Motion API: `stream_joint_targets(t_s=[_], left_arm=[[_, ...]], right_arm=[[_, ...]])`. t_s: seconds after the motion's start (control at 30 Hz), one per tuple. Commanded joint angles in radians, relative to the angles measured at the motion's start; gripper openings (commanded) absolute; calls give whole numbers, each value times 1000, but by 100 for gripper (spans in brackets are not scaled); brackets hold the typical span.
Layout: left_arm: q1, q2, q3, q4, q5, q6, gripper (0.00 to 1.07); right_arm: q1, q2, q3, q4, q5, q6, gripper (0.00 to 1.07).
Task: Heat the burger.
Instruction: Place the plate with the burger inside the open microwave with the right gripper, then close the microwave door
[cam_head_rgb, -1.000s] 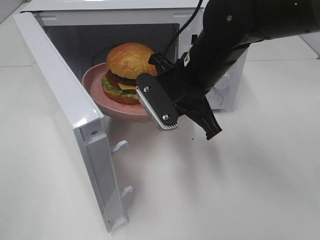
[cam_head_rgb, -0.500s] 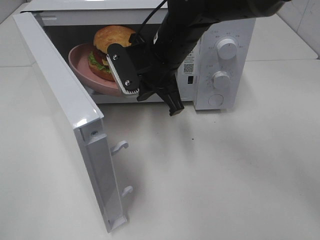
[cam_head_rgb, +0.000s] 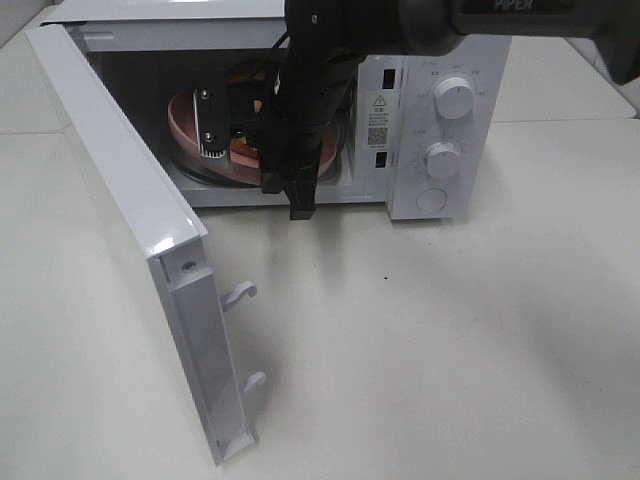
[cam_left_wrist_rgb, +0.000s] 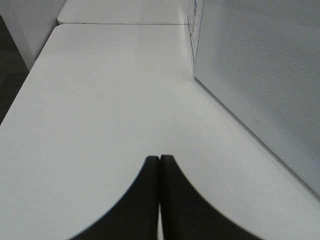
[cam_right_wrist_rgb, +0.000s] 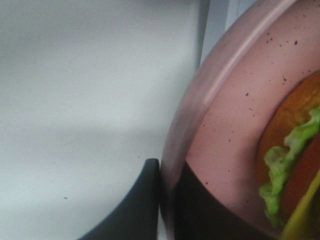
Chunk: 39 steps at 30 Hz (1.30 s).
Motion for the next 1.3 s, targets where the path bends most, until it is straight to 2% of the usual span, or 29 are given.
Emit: stream_joint_targets(t_s=[0.03,0.17,0.47,0.57,0.63,0.73,0.77,0.8,0.83,0.87,0.97,1.1,1.3], left_arm=[[4,-21,3,-3,-15,0,0],[4,-21,3,-3,-15,0,0],[4,-21,3,-3,-15,0,0],[4,-21,3,-3,-15,0,0],[4,-21,3,-3,-15,0,0],[4,-21,3,-3,-15,0,0],[4,-21,3,-3,-15,0,0],[4,-21,3,-3,-15,0,0],[4,-21,3,-3,-15,0,0],[4,-21,3,-3,-15,0,0],[4,-21,3,-3,-15,0,0],[4,-21,3,-3,-15,0,0],[4,-21,3,-3,-15,0,0]], right_arm=[[-4,22,-68,-16,-23,76,0],[-4,61,-109,-16,6,119,0],[-3,74,-112,-15,10,198,0],[-3,74,-112,-15,11,222,6],[-3,72,-112,-14,14,265,20],[-3,70,-112,-11,17,291,24],[-3,69,-112,-11,18,309,33],[-3,69,-112,-11,18,309,33],[-3,69,-113,-11,25,347,44],[-2,65,-114,-11,38,390,50],[-2,63,-114,-11,42,411,52],[-2,45,-114,-11,51,590,61],[-2,30,-114,-11,74,704,70]])
